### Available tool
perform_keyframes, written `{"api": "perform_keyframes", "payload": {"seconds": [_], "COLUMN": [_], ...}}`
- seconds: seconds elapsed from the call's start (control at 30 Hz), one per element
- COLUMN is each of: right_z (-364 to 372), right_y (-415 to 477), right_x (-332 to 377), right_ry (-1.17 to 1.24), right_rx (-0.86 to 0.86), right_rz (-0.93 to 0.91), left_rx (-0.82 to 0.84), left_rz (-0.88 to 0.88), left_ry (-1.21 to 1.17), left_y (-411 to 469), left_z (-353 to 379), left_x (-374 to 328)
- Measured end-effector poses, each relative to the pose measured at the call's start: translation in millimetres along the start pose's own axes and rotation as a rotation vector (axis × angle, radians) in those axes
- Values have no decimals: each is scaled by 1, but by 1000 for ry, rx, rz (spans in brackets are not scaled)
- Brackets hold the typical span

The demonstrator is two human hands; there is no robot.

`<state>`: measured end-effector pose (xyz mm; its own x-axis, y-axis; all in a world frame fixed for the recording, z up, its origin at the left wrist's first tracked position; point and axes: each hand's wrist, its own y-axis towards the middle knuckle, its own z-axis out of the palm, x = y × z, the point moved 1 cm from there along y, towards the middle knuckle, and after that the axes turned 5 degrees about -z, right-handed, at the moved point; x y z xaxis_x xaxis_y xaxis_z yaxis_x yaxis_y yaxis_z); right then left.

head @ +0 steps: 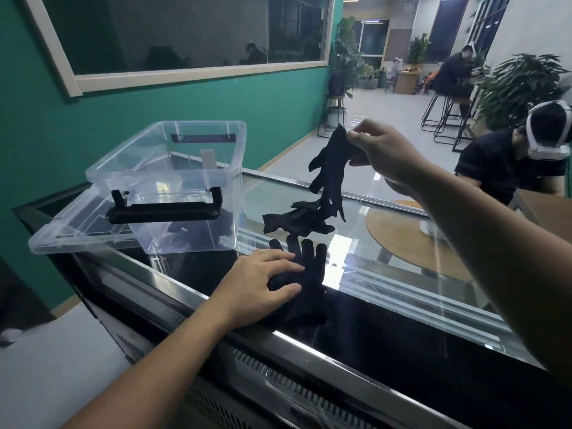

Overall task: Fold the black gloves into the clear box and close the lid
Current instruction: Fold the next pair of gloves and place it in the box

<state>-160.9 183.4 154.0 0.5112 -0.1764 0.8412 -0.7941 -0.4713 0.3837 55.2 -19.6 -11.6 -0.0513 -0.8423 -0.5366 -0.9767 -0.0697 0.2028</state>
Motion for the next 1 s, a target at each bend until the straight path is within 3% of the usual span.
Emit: {"api": "perform_keyframes", "payload": {"seconds": [0.17,0.37,0.47,0.8,1.0], "right_z": [3,12,18,31,45], "right_y": [-10,-24,-28,-24,-31], "right_x": [11,21,28,41,39], "right_ry": [34,-99,-208,-379,-489], "right_rx": [143,263,299,336,323], "right_rz": [-33,-108,-155,-237,-402], "left_rx": [-16,-211,-234,-198,-246], "left_rz": [-26,-164,-229,-268,-287], "left_ry": [-92,-285,-292,-294,-331], "left_y": [-1,-2,-2,0,-1], "left_z": [-4,-13,-14,-10,-10], "left_x": [-2,-5,-3,1,1]}}
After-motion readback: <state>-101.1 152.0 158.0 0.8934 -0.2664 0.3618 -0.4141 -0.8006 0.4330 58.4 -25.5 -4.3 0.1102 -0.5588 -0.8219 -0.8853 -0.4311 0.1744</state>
